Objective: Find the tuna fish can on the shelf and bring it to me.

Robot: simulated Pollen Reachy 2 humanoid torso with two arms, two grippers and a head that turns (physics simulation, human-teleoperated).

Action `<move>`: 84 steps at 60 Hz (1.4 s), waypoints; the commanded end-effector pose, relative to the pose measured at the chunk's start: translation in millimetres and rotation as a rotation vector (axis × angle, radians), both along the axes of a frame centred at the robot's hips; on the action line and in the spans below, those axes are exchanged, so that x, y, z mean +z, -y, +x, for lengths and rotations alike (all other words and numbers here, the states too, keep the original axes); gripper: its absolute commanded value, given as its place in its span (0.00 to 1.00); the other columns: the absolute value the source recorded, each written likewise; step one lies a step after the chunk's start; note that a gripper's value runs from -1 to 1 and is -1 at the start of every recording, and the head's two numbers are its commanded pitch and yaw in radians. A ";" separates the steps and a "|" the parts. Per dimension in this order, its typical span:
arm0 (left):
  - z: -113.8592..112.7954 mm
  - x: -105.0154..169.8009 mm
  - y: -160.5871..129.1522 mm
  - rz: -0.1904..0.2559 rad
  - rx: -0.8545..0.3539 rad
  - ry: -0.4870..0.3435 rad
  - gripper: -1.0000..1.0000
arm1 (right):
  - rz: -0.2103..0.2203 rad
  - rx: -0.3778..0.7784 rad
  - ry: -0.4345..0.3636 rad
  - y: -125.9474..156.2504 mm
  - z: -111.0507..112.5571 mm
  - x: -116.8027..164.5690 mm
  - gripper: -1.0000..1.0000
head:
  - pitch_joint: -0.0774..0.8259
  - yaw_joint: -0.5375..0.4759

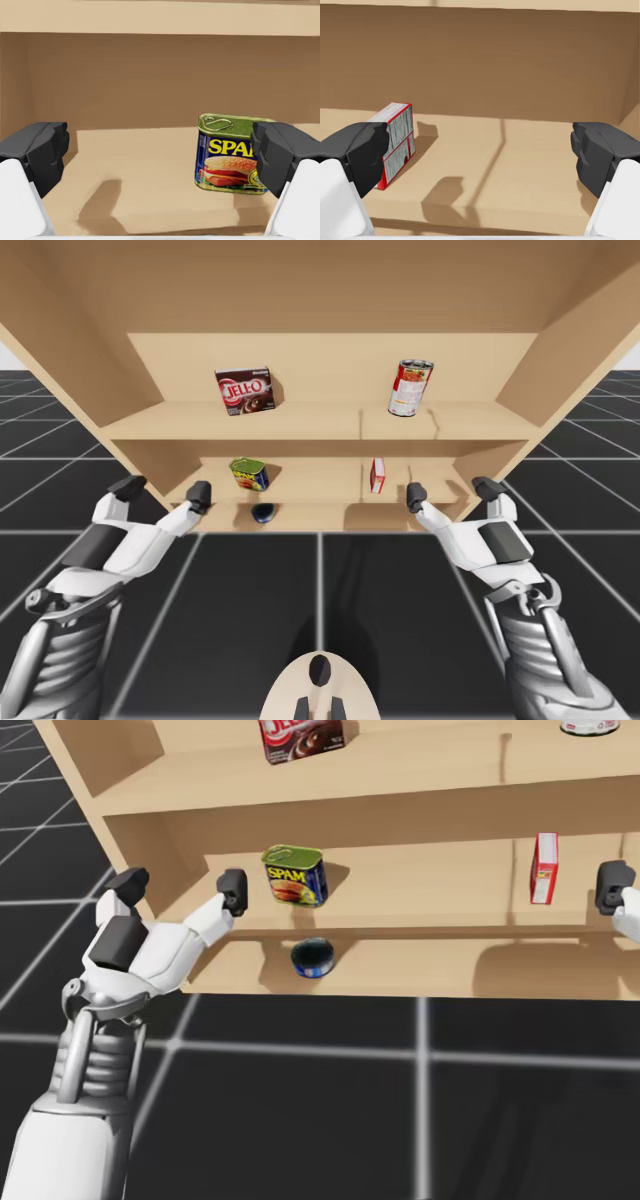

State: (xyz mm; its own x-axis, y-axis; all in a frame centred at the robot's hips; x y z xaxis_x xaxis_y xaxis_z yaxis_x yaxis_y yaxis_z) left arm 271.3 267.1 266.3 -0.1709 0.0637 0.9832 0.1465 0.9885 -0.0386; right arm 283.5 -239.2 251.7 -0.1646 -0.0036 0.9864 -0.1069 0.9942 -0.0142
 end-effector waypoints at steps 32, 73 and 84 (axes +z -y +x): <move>-4.3 -93.3 39.2 -0.020 -0.138 -0.317 0.00 | 0.011 -0.014 0.005 4.3 1.3 -0.9 0.00 | 0.76 0.77; 98.3 -137.8 88.7 0.027 -0.113 -0.462 0.00 | 0.014 -0.012 0.010 7.4 2.5 -0.1 0.00 | 0.76 0.75; 108.6 -147.1 94.6 0.042 -0.104 -0.476 0.00 | 0.015 -0.009 0.012 7.7 2.4 0.4 0.00 | 0.76 0.76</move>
State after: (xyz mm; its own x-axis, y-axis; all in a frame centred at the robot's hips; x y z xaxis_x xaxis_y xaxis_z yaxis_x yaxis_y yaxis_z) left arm 373.2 196.9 133.5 0.2725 -0.0213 0.9619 0.2157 0.9757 -0.0395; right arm 286.0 -246.6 251.8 -0.1750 -0.0160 0.9844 -0.0961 0.9954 -0.0009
